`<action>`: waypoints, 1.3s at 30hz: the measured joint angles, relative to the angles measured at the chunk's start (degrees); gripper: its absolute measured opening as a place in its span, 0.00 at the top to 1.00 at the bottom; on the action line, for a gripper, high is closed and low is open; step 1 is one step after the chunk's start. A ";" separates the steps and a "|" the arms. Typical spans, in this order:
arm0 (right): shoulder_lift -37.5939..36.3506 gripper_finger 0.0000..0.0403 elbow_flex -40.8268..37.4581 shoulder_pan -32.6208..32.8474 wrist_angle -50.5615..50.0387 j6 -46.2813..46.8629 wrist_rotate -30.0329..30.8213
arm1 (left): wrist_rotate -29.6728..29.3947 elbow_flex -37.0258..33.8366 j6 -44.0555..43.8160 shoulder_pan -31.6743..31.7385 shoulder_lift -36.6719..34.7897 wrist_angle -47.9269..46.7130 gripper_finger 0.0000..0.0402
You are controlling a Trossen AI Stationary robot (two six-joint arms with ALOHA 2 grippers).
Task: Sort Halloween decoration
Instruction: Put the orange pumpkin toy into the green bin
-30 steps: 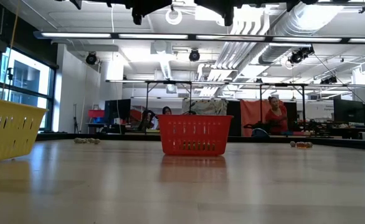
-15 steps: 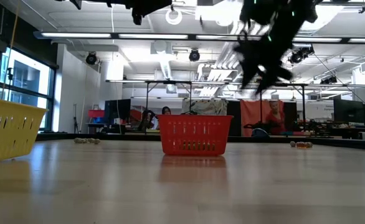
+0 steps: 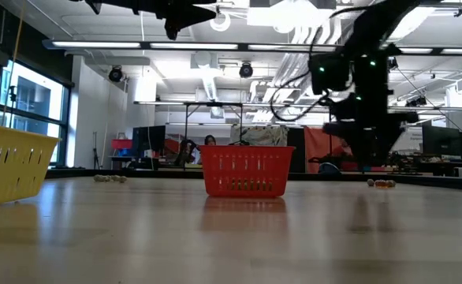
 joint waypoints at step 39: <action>-1.48 0.45 -13.41 -5.50 20.56 17.21 0.44 | 0.01 0.00 0.07 3.13 -0.04 -0.09 0.56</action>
